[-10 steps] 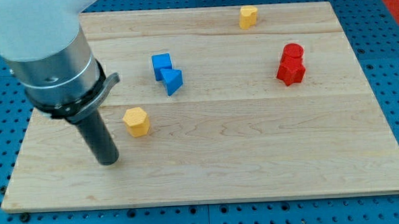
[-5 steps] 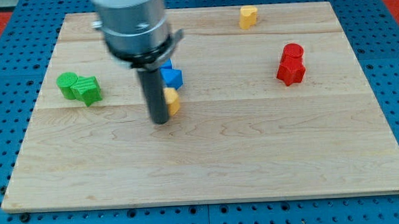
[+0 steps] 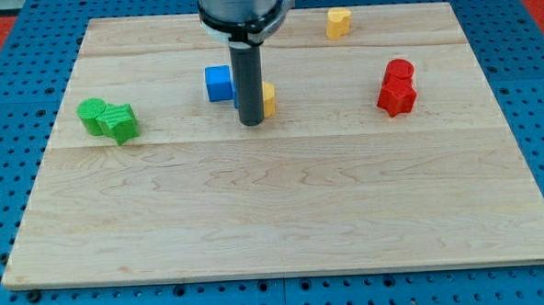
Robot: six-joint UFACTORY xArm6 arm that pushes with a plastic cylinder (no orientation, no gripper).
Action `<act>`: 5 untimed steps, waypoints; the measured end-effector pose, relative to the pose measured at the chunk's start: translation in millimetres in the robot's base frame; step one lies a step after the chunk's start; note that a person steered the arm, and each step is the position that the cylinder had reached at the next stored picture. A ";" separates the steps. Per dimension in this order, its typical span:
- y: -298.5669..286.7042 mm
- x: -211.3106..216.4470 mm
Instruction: Push the yellow hexagon below the yellow heart
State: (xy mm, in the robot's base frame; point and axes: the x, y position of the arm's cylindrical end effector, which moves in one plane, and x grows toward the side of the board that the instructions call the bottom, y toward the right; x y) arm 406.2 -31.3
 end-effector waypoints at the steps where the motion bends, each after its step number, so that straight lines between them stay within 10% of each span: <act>1: -26.0 24.0; 5: 11.8 -6.3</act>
State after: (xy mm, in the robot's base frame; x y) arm 399.9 -19.4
